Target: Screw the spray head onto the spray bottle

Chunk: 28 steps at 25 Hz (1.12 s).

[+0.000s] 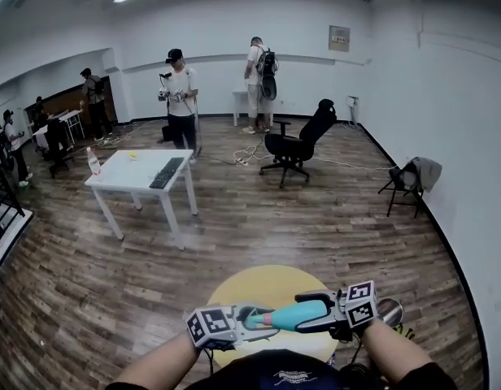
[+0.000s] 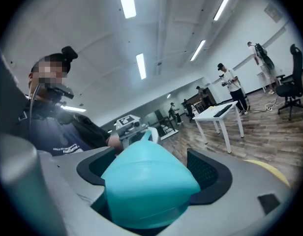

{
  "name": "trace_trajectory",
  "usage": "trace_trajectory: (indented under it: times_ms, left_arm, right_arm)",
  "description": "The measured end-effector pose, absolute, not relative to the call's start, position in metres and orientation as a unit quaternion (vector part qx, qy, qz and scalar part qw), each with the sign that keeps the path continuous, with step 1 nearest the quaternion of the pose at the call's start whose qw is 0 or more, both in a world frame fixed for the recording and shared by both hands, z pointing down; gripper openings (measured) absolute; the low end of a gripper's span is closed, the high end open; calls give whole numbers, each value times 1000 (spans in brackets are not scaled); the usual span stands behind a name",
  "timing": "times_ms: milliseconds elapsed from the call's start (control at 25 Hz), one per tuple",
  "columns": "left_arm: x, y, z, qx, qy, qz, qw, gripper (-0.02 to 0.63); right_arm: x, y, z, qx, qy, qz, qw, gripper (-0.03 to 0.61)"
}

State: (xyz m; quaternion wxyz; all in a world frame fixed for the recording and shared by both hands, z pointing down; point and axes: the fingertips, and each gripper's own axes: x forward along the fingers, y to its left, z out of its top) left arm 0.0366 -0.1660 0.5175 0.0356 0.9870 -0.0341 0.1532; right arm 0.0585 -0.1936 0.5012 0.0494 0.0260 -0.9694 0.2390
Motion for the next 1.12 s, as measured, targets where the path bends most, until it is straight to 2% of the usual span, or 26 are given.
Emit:
trace_trajectory:
  times_ms: [200,400,560,600,680,840,1120]
  left_arm:
    - [37,-161,523,979,-28,201,-33,233]
    - [33,-161,536,976,-31,210,-42,233]
    - [29,-177,529,983,-59,164,58,252]
    - [23,-186,527,983,-79,138,90,304]
    - [-1,-205,520,976,-126,53,169,367]
    - [-74,-224,530,915,-197,-128,329,377]
    - [-90,-191,589,875,-210,-134,415,376]
  right_arm:
    - [58,-184,511,11,-972,219,80,466]
    - [54,-182,522,10,-972,219,87,466]
    - [55,-197,513,15,-964,261,52,465]
    - [57,-201,513,18,-961,274,41,463]
    - [65,-209,520,34,-953,301,16,465]
    - [102,-225,547,90,-933,346,-36,465]
    - [141,-235,572,141,-908,383,-91,465]
